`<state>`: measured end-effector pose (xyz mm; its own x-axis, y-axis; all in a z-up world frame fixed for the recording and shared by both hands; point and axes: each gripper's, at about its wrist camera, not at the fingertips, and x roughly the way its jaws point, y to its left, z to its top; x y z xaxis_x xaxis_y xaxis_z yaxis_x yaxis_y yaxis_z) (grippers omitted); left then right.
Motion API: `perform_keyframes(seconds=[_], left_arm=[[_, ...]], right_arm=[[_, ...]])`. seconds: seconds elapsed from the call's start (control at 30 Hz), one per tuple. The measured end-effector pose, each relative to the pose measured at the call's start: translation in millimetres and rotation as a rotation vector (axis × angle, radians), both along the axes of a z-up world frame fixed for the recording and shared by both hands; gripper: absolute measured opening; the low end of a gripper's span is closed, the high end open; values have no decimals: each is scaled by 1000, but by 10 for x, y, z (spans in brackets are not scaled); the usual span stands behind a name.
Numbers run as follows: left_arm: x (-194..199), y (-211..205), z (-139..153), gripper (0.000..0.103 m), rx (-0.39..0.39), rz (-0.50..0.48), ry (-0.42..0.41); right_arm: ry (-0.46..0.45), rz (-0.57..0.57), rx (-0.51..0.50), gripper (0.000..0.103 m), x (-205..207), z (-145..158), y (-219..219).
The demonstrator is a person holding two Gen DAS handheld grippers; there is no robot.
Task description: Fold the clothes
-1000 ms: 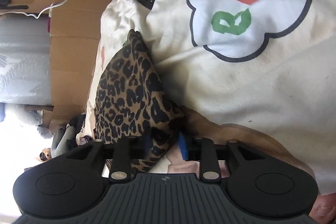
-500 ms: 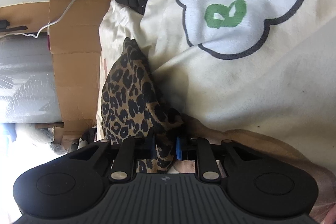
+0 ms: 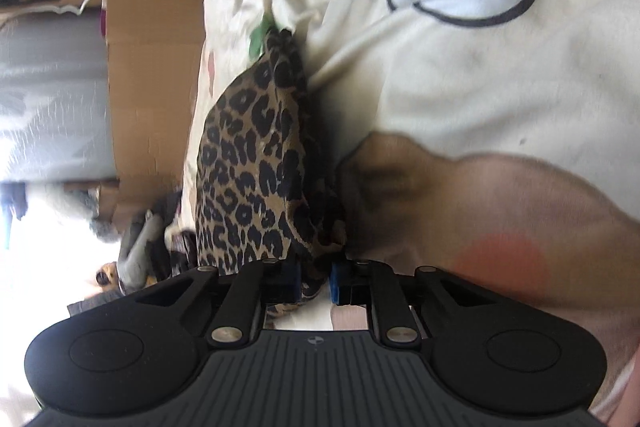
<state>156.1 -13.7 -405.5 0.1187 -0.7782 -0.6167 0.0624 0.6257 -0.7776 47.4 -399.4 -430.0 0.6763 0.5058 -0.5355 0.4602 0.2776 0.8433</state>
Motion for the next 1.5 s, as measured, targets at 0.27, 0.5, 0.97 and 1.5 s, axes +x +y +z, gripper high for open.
perform_keyframes(seconds=[0.27, 0.5, 0.97, 1.5], left_arm=[[-60, 279, 68, 0, 58, 39, 10], [70, 133, -75, 26, 66, 12, 32], [103, -17, -249, 39, 96, -49, 31], [166, -89, -464, 51, -81, -36, 61]], right_arm=[[3, 21, -24, 11, -27, 43, -21], [1, -15, 4, 12, -54, -32, -14], [9, -40, 7, 13, -11, -93, -57], [23, -40, 8, 24, -35, -61, -110]])
